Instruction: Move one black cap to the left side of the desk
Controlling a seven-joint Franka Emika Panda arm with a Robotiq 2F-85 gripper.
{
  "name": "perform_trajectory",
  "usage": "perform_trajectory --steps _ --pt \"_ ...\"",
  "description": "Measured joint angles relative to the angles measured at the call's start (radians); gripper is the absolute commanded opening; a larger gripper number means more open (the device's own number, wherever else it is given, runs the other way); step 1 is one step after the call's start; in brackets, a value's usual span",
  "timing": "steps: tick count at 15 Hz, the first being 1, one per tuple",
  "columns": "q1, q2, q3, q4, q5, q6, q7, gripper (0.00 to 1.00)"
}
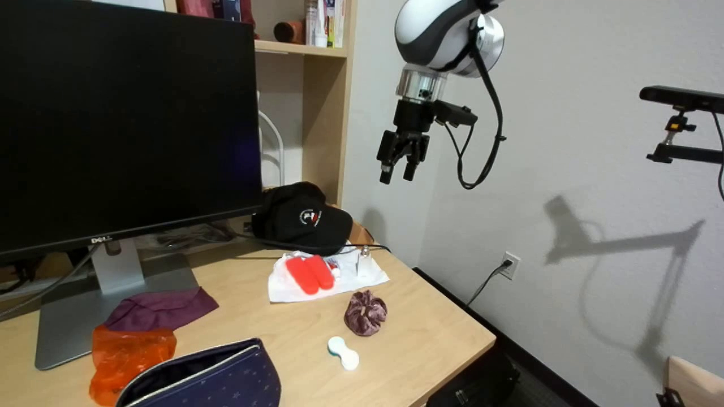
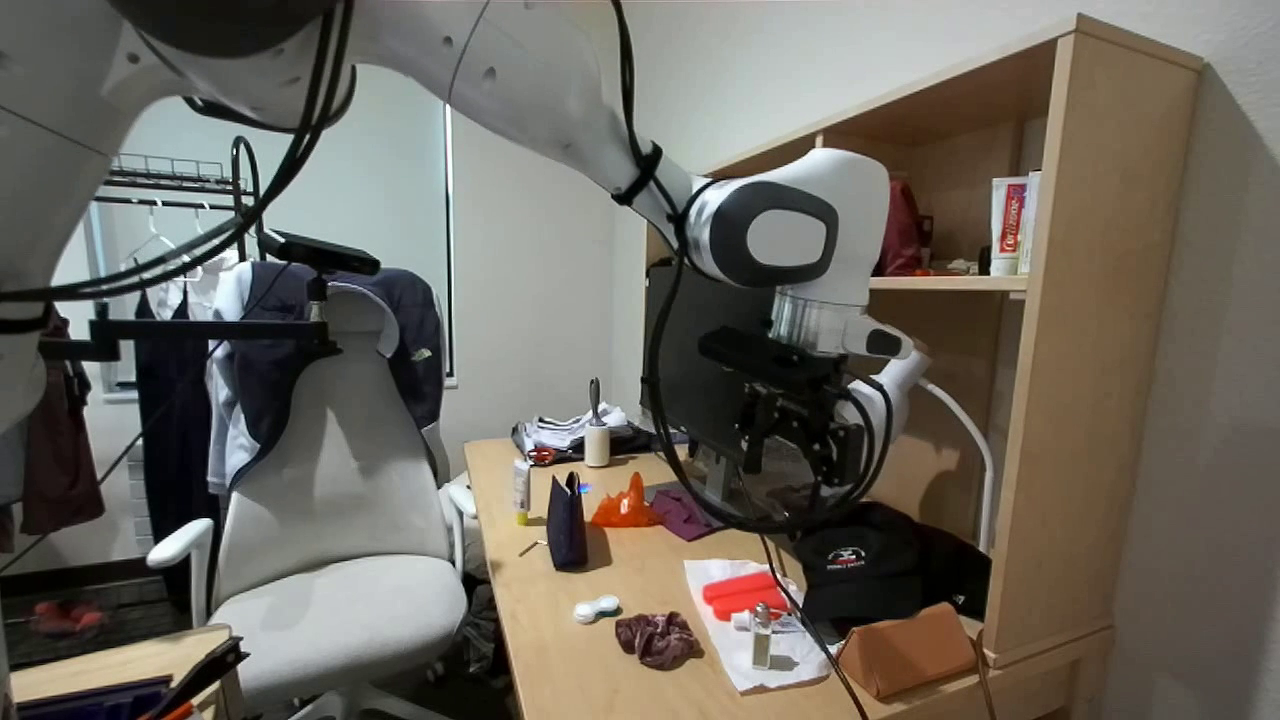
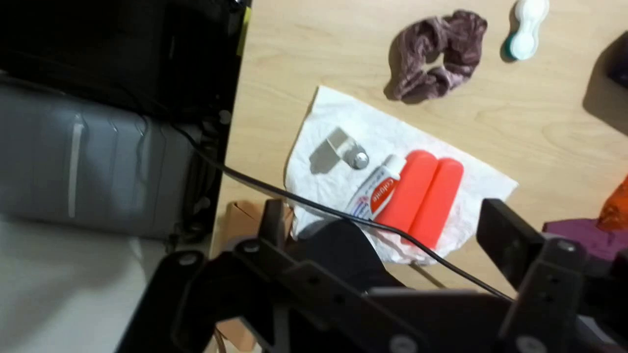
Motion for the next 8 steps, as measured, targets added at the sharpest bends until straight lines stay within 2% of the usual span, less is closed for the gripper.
perform_trajectory --steps 4,8 --pt "-0.084 0.131 0.093 0.148 0.191 0.007 -0.094 1.0" --pt "-0.164 0.302 0.171 0.325 0.322 -0.082 -0.119 1.0"
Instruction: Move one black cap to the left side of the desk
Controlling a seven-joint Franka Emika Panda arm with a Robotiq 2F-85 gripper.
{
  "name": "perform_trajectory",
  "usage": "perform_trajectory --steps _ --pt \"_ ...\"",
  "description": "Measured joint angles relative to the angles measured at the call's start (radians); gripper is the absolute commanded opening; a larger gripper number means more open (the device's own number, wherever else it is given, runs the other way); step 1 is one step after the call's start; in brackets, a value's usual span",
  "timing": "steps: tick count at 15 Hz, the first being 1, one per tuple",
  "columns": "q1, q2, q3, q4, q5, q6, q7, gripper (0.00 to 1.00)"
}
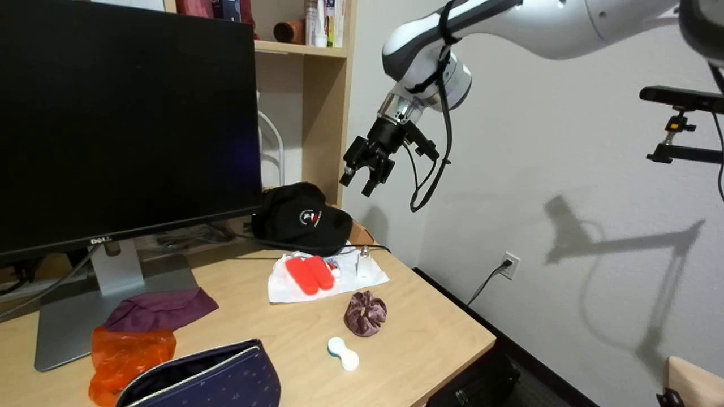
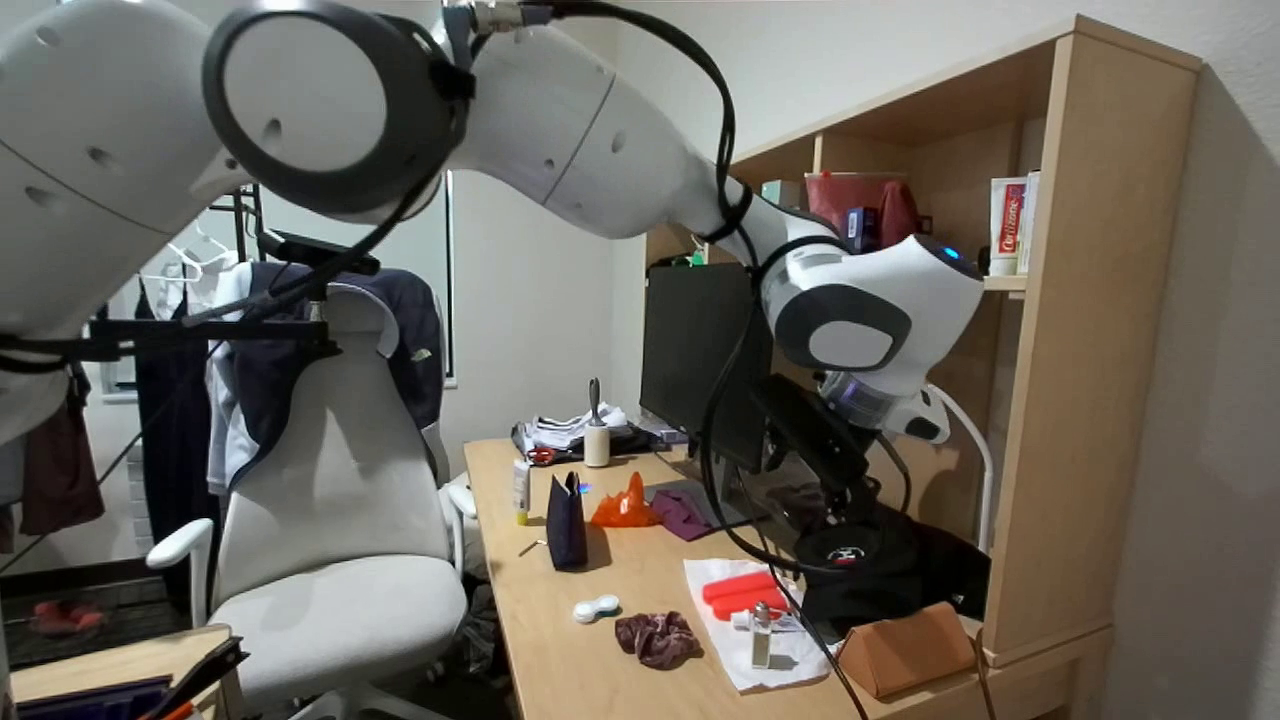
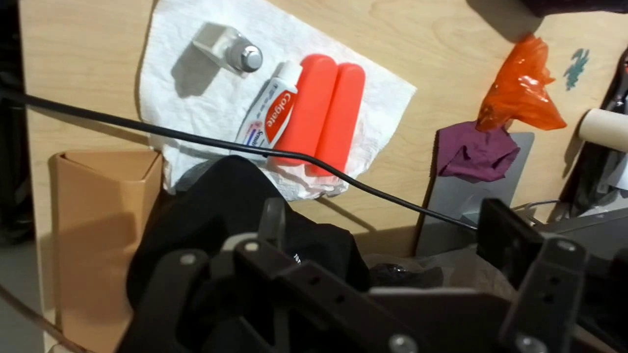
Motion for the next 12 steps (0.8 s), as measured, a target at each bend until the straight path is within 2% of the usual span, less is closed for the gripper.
perform_trajectory --steps 3,9,12 --pt "-0.025 0.1 0.019 0.109 0.034 -0.081 0.025 1.0" --pt "-0.025 0.218 0.019 0.255 0.039 -0.184 0.213 1.0" --pt "-0.006 0.254 0.02 0.331 0.007 -0.279 0.215 1.0"
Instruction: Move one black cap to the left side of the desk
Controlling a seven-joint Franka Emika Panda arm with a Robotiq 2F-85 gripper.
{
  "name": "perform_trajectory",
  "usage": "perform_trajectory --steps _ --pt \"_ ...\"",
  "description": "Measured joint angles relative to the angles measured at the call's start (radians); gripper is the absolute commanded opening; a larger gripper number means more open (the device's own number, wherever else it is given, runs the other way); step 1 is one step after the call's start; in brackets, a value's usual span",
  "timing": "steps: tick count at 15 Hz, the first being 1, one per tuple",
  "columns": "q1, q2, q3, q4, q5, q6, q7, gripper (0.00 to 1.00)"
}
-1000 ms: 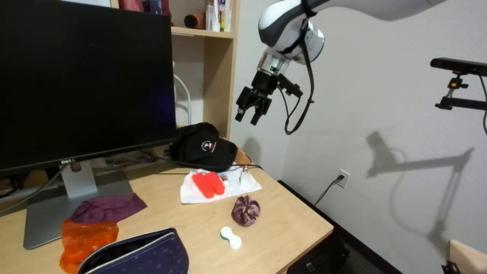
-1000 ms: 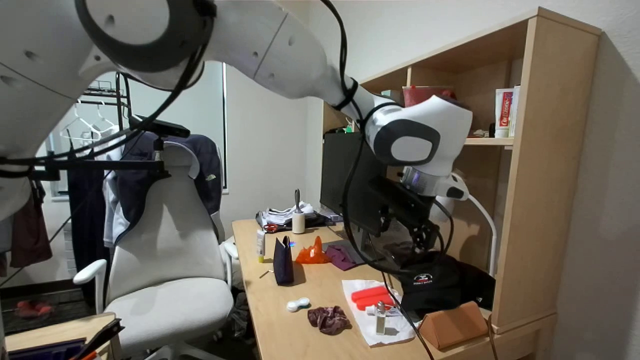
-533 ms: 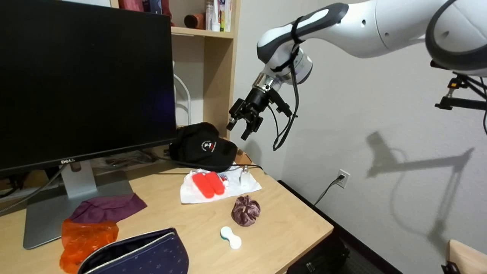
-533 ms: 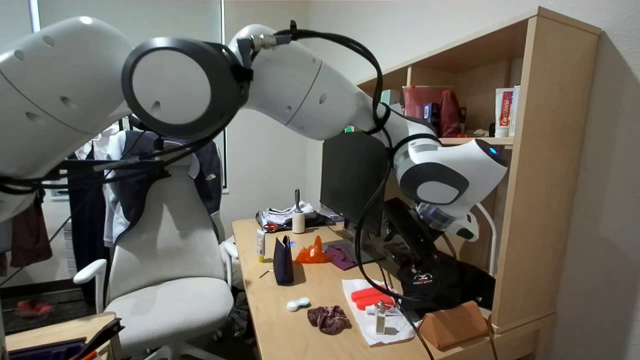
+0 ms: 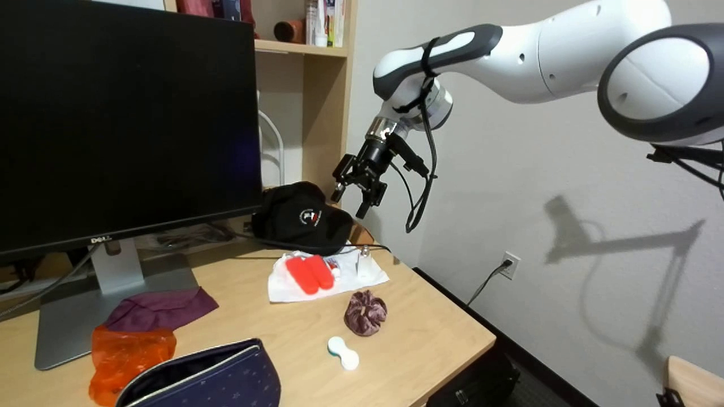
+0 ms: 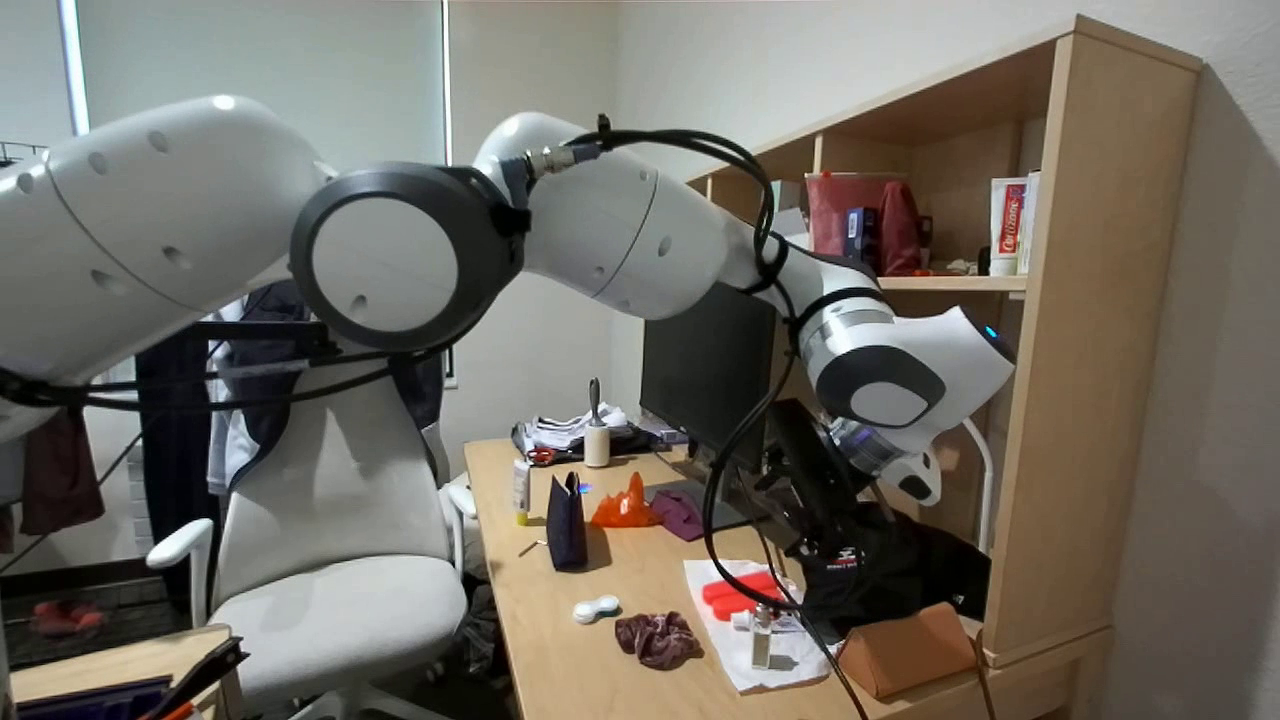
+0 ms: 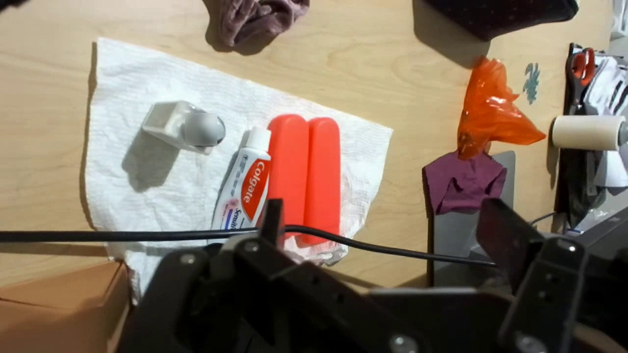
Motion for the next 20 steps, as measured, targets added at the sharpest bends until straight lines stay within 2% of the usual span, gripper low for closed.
perform_trajectory --steps 9,14,20 --pt "0.013 0.009 -0.002 0.026 -0.002 -0.009 0.012 1.0" --pt "0.013 0.008 -0.017 -0.039 0.041 0.189 0.172 1.0" --pt "0.026 -0.012 -0.018 -0.214 0.111 0.525 0.33 1.0"
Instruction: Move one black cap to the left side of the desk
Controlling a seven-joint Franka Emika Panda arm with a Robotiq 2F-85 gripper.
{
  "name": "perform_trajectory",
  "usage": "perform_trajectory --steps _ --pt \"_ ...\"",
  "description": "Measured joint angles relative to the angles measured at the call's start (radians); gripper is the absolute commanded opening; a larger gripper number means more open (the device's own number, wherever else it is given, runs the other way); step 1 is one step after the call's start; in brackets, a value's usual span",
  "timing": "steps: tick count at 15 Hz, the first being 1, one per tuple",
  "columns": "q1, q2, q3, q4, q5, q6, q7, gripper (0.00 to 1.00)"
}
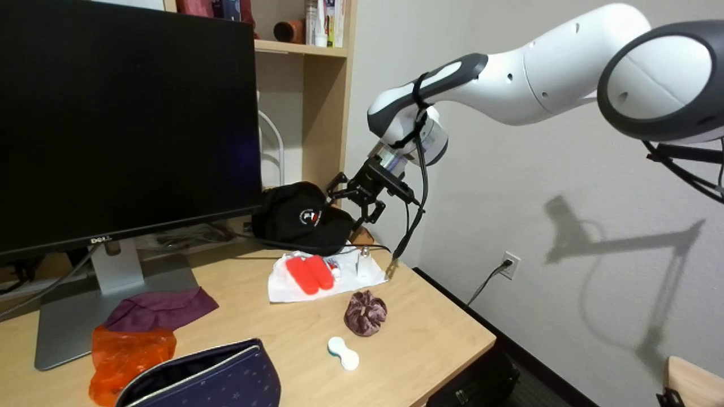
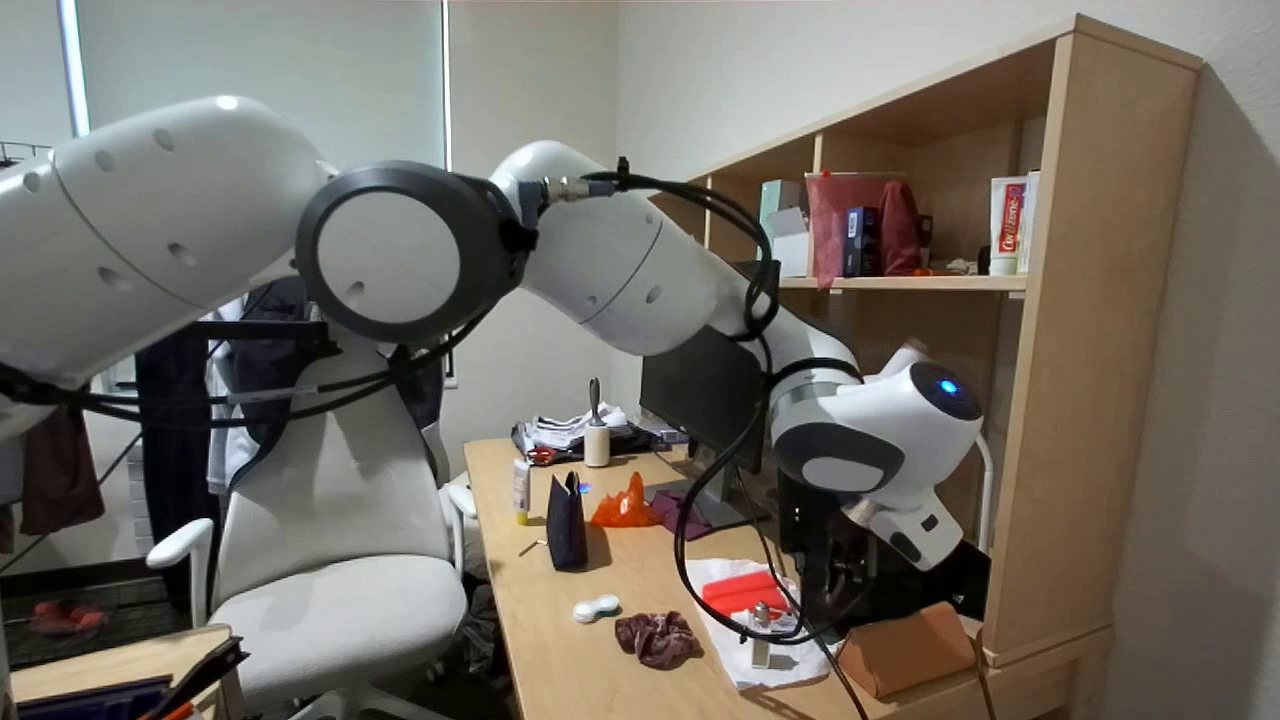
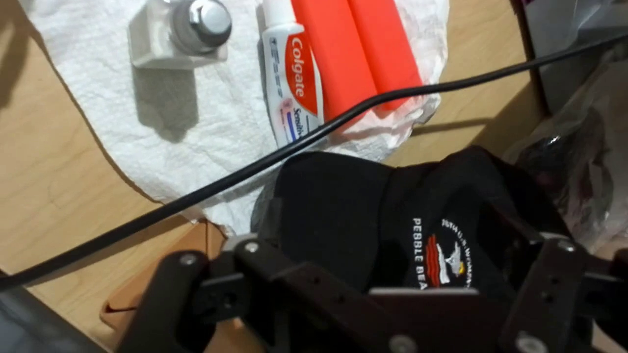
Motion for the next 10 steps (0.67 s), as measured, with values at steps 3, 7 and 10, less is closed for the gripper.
perform_trajectory --steps 3,7,10 --pt "0.026 -0.043 -0.007 -0.123 0.027 0.214 0.051 1.0" --pt "0.068 -0.097 -0.016 -0.255 0.03 0.4 0.096 1.0" --pt "0.092 -0.123 -0.02 -0.315 0.03 0.454 0.105 1.0"
